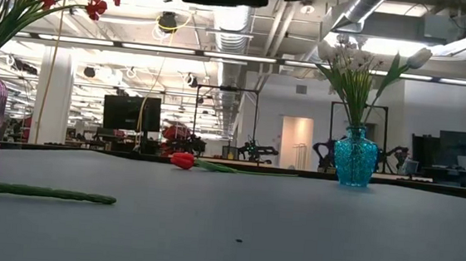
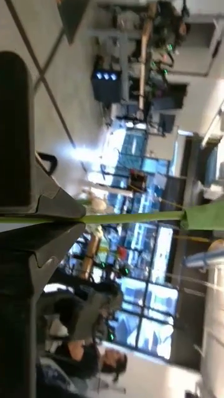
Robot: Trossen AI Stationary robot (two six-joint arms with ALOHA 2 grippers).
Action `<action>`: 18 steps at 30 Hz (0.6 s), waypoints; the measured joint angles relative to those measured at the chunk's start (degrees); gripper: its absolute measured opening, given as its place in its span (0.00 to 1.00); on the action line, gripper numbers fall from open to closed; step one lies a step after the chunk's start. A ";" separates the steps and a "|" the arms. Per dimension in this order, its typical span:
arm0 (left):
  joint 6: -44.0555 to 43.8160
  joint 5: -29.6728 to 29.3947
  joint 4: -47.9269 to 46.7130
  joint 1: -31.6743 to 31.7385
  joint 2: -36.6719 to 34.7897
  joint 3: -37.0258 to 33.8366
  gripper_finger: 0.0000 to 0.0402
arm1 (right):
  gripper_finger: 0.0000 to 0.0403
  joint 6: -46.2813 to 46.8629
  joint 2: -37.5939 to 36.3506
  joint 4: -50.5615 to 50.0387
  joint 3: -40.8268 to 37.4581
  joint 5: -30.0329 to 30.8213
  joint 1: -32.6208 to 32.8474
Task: Sort flowers into vase by color
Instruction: Put the right red flower into the purple vase
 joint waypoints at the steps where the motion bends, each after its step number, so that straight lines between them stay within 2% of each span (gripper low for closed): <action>1: 0.03 -0.89 -0.71 0.00 -0.37 -0.36 0.00 | 0.39 0.06 0.00 0.00 0.00 0.00 -0.02; 6: -1.26 -2.37 -3.93 0.00 -1.05 -1.72 0.00 | 0.37 0.33 0.00 0.23 0.00 -0.22 0.33; 13: -4.18 4.76 -6.79 0.00 -0.67 -1.73 0.00 | 0.34 2.11 0.00 0.92 0.00 -1.39 0.58; 18: -4.50 5.60 -8.53 0.00 -0.71 -3.27 0.00 | 0.34 2.73 0.00 1.22 0.00 -2.21 0.18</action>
